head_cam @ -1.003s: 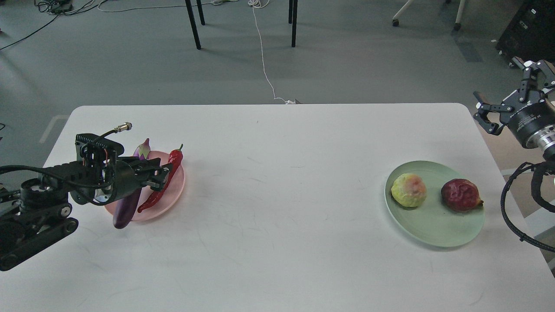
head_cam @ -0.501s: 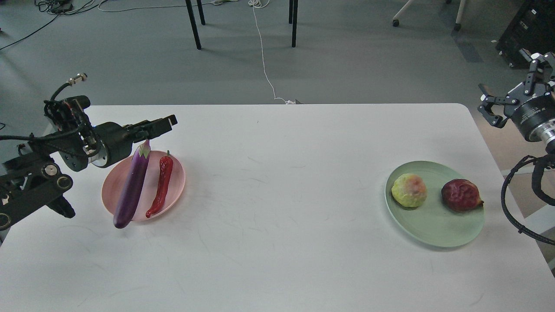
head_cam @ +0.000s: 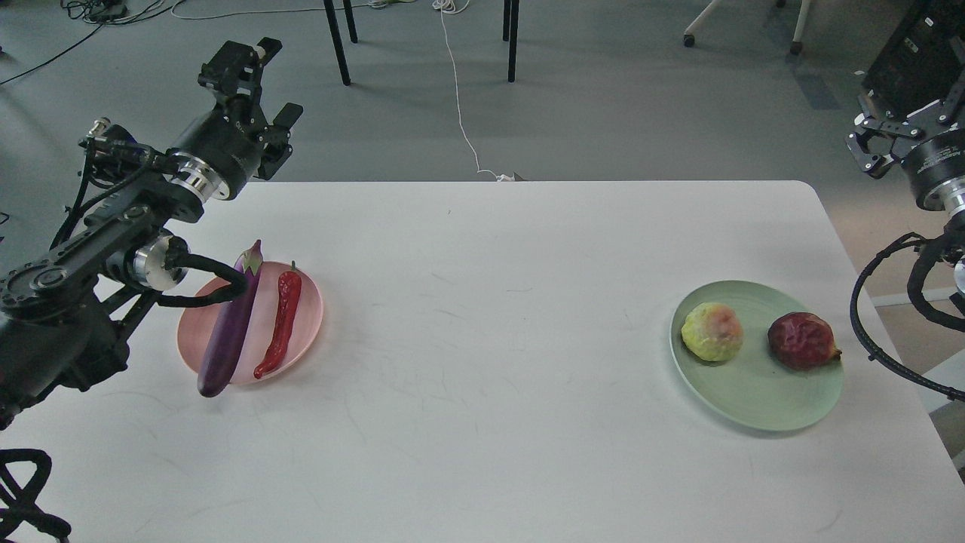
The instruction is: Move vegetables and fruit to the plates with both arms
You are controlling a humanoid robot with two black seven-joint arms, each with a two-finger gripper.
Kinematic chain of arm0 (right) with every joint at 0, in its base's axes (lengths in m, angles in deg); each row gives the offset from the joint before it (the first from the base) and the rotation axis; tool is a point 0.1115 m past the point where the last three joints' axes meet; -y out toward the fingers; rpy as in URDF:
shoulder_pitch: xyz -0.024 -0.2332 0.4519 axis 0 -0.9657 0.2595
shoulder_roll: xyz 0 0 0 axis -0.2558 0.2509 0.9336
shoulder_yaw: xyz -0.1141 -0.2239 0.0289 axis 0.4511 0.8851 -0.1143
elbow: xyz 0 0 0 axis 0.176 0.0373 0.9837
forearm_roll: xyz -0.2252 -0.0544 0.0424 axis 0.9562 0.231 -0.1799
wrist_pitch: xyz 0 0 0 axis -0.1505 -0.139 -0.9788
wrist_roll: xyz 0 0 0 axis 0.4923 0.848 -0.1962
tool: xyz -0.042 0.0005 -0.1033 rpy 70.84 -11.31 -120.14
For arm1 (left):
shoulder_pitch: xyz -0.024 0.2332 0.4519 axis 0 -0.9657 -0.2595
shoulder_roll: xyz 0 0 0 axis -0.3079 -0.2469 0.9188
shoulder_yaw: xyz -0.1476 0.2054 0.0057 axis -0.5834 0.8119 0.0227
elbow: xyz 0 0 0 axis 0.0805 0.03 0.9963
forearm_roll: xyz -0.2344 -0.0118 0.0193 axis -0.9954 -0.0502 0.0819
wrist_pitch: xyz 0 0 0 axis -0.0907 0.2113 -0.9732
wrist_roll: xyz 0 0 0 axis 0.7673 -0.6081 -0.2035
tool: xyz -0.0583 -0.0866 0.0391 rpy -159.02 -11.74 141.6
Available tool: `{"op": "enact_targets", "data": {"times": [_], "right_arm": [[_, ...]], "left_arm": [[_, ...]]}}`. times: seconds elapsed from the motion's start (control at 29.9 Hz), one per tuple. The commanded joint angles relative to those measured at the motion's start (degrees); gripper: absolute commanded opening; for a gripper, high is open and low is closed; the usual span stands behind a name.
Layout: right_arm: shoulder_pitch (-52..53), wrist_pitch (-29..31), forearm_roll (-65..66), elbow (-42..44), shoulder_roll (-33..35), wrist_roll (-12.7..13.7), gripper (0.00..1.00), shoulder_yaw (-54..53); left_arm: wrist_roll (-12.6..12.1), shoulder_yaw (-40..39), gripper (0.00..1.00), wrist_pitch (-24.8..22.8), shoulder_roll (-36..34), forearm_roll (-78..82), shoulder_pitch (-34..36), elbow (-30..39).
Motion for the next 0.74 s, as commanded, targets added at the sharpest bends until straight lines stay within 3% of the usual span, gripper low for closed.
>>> {"op": "enact_targets", "data": {"times": [0.0,0.2,0.7], "right_arm": [[-0.1,0.0,-1.6,0.3,-2.7,1.4,0.99,-2.1],[-0.2,0.3,-5.2,3.3,-7.7,4.6,0.99,-4.4],[0.0,0.9,-4.5,4.7,-9.6,4.3,0.99,-0.8]], "left_arm": [[-0.2,-1.7,0.97,-5.6,1.9,-10.7,1.2,-5.5],[-0.2,-1.8,0.97,-10.8,3.9,-19.5,2.6,-14.1],[-0.4,-1.8,0.98,-11.5,5.7,-22.4,1.8,-14.2]]}}
